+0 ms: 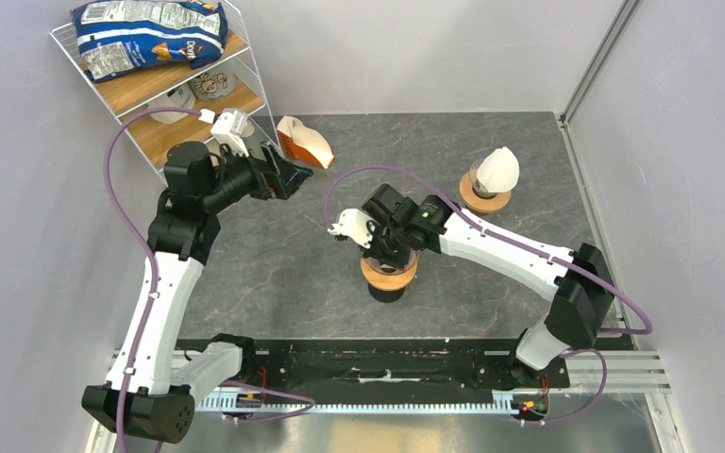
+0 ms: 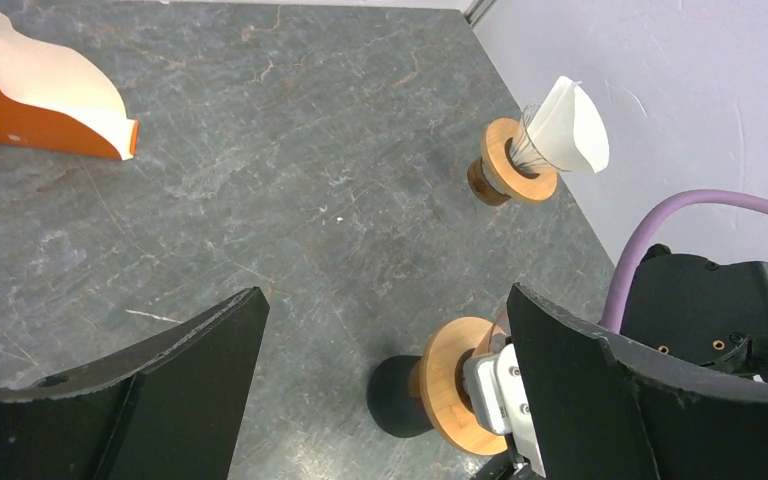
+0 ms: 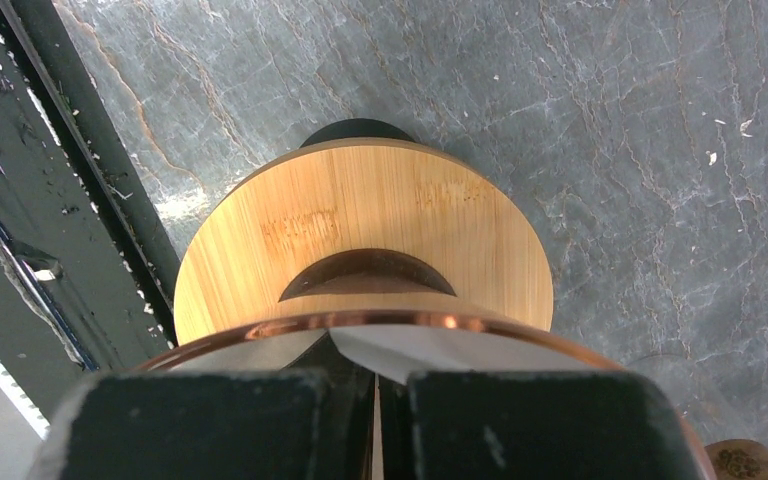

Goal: Place the coffee filter in the dripper
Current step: Place the coffee filter in the coffee dripper.

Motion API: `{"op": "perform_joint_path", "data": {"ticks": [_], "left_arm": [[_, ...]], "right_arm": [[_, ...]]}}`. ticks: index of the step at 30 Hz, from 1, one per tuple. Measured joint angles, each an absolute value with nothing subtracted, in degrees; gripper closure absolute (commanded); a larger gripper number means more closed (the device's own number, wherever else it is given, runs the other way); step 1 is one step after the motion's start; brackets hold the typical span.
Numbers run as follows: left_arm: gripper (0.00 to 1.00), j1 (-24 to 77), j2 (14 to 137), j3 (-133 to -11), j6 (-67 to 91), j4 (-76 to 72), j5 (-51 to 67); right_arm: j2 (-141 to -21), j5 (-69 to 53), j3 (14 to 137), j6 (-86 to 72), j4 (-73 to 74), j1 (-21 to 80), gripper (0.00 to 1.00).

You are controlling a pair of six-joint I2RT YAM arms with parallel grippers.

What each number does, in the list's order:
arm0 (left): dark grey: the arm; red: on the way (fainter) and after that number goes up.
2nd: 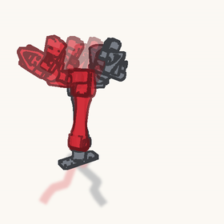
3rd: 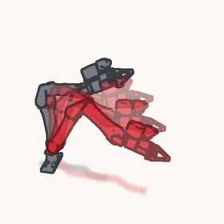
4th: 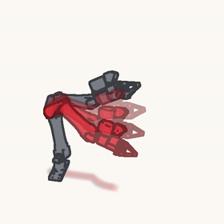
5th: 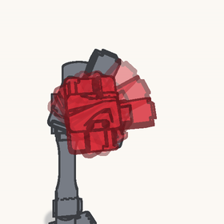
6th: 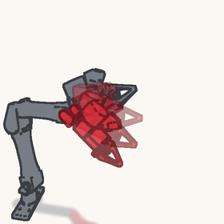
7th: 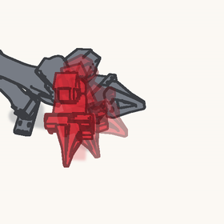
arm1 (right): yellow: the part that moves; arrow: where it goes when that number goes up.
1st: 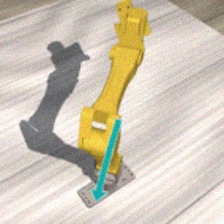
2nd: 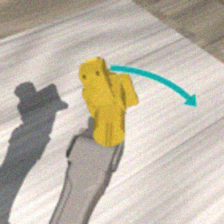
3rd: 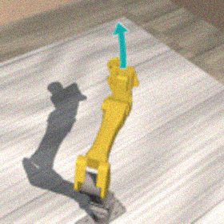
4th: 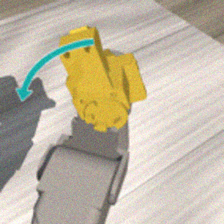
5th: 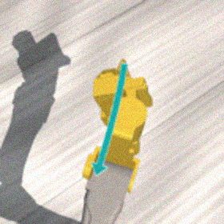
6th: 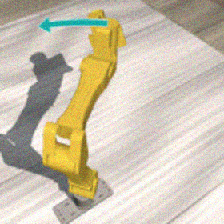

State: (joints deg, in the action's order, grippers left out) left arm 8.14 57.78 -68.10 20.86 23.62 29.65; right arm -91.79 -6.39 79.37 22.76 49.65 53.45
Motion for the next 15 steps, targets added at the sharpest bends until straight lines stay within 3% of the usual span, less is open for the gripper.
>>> {"op": "perform_joint_path", "data": {"ticks": [15], "left_arm": [[0.02, 7.7, 56.9, -66.0, 23.4, 23.2, 30.8]], "right_arm": [[-91.2, -7.6, 84.8, 22.7, 54.1, 53.5, 1.0]]}}
